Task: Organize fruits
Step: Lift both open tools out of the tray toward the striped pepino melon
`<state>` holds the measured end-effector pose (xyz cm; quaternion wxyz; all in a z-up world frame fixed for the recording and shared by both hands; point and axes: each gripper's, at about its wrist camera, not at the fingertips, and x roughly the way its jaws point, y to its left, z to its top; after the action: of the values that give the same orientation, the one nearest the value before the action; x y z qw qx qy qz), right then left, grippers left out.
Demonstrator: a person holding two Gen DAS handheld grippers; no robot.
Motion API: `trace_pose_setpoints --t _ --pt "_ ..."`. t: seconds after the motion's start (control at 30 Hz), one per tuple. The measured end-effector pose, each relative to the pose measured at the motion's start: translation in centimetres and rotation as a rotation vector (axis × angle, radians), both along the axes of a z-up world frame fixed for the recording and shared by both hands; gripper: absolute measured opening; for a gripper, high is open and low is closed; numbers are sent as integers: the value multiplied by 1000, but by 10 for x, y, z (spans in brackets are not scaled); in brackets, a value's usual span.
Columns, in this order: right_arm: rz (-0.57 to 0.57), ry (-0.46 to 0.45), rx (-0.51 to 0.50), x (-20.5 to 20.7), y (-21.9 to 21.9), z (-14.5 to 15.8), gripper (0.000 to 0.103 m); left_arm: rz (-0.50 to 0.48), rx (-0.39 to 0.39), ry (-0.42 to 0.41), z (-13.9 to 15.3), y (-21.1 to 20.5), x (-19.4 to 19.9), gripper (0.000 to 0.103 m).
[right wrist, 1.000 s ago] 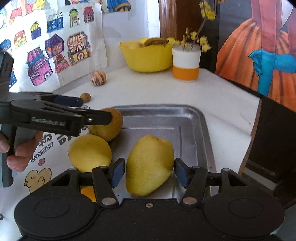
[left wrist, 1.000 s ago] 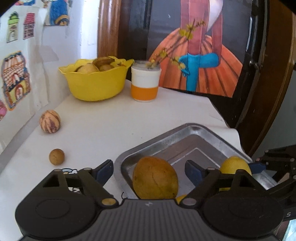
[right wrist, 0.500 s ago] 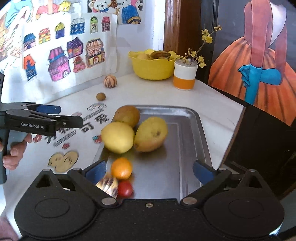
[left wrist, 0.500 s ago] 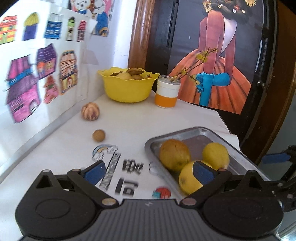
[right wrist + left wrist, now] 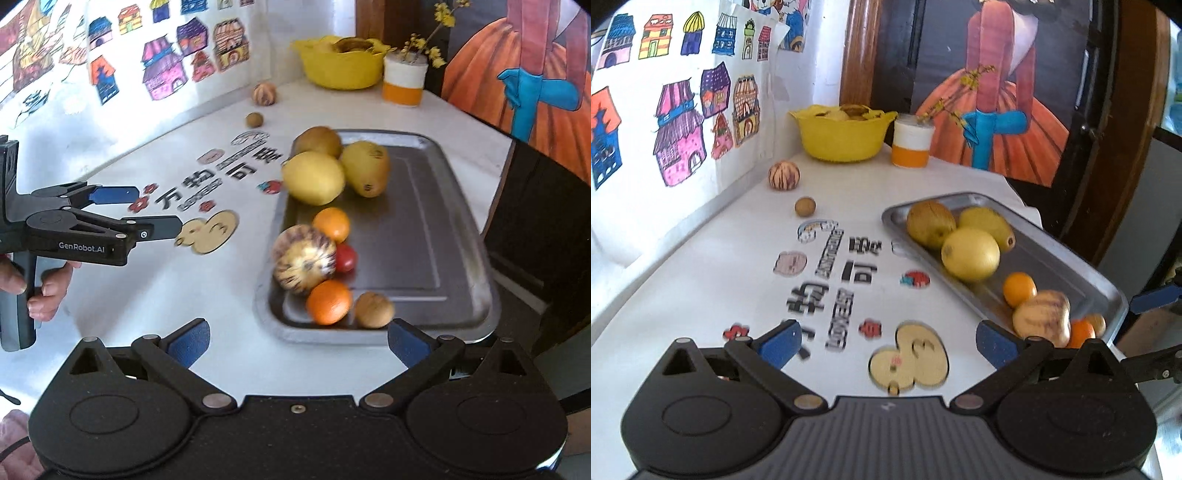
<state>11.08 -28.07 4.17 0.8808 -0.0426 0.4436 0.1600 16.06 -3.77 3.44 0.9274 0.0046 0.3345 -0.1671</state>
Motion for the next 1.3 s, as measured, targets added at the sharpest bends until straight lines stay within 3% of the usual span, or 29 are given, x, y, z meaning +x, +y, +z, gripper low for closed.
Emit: trace_pose_setpoints --t 0.27,0.73,1.0,1.17,1.3 --pt "61 -4 6 -4 28 6 102 8 30 8 -2 23 -19 103" --pt "169 -29 6 34 62 18 102 123 34 17 0 69 0 102" --pt "174 -140 -20 109 74 59 102 160 30 -26 14 74 39 103" --pt "175 -175 -46 184 94 74 102 197 13 -38 14 59 88 103" --pt "185 -171 -44 251 115 74 102 154 0 -5 5 43 137 102"
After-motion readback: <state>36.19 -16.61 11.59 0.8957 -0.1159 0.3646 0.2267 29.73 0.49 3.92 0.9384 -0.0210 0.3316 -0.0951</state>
